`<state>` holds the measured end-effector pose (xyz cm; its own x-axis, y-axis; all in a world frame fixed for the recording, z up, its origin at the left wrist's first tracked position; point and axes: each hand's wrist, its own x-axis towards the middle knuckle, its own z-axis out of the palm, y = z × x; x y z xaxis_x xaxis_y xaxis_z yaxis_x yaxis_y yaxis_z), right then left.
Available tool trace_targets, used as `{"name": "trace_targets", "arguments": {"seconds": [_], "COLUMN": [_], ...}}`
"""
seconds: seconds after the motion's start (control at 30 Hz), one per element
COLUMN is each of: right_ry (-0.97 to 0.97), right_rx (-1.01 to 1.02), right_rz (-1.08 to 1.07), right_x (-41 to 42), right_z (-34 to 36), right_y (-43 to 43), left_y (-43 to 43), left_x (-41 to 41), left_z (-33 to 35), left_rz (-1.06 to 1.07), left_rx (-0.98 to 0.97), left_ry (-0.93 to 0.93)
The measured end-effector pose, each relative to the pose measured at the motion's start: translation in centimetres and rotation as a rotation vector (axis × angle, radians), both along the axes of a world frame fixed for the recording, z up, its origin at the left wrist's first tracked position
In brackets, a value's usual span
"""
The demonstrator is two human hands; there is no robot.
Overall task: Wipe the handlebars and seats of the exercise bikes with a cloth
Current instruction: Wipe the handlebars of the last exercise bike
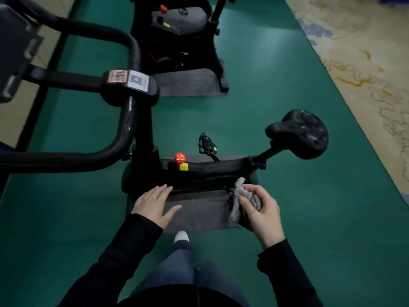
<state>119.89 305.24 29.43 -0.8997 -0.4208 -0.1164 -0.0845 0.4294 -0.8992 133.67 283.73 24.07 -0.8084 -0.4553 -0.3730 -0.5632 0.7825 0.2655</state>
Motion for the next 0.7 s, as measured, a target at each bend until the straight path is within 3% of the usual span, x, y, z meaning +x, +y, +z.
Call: {"name": "trace_targets", "arguments": {"seconds": [0.33,0.7], "right_ry": [0.017,0.065], "right_rx": [-0.002,-0.017], "right_rz": [0.248,0.616], "right_x": [-4.9,-11.4], "right_z": [0.4,2.4], "right_y": [-6.4,-12.0], "left_y": [-2.0,-0.6], "left_x": [0.6,-0.9], "left_z": [0.1,1.5], "left_rz": [0.214,0.626], "left_rx": [0.028,0.000], "left_ry": [0.013,0.089]}}
